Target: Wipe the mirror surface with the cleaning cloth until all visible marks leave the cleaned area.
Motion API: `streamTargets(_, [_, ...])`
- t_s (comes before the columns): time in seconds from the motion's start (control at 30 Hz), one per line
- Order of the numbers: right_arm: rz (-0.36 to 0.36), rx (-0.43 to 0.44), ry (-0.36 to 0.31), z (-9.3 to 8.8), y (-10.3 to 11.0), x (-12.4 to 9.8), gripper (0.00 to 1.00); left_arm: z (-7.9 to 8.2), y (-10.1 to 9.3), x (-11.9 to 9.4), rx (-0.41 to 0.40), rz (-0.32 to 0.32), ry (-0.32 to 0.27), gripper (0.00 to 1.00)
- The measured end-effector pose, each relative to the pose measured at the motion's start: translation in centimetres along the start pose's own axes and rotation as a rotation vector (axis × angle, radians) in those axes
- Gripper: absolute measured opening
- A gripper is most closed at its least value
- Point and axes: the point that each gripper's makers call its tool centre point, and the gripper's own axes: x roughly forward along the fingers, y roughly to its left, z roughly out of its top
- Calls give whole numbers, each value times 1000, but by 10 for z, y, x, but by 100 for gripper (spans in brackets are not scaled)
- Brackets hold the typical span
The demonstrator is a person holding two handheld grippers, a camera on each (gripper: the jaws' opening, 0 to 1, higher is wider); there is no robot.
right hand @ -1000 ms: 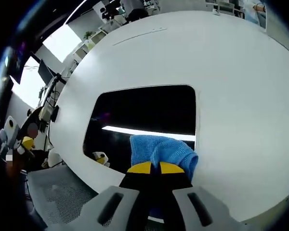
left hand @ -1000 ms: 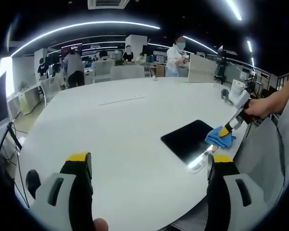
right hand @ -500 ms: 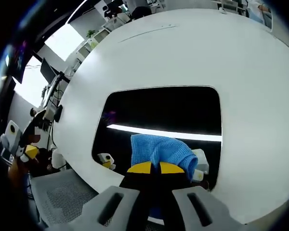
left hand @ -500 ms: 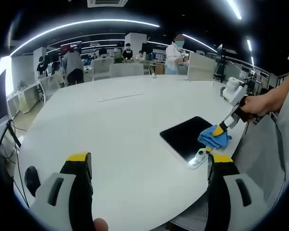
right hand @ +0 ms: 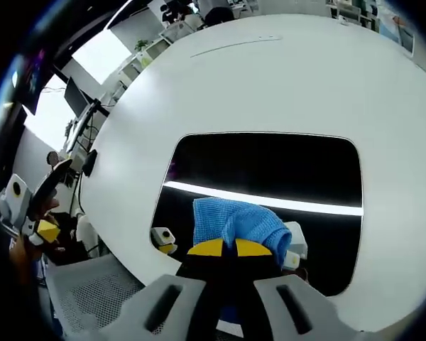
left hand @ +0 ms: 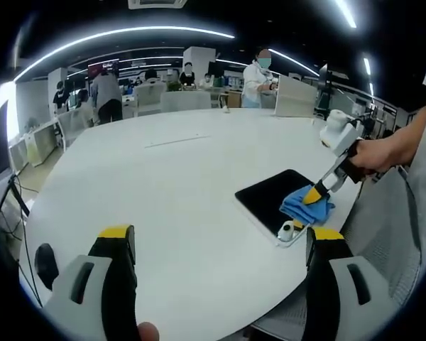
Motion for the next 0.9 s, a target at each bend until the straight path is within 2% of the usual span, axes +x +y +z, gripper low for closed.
streamTargets(0.4, [24,-96,9,10,40,19,0,-9,-8,-3,-19,3,13,99])
streamTargets(0.9, [66,-108,13,16,69,33,0,-9,-14,-6,-14,7,23,99])
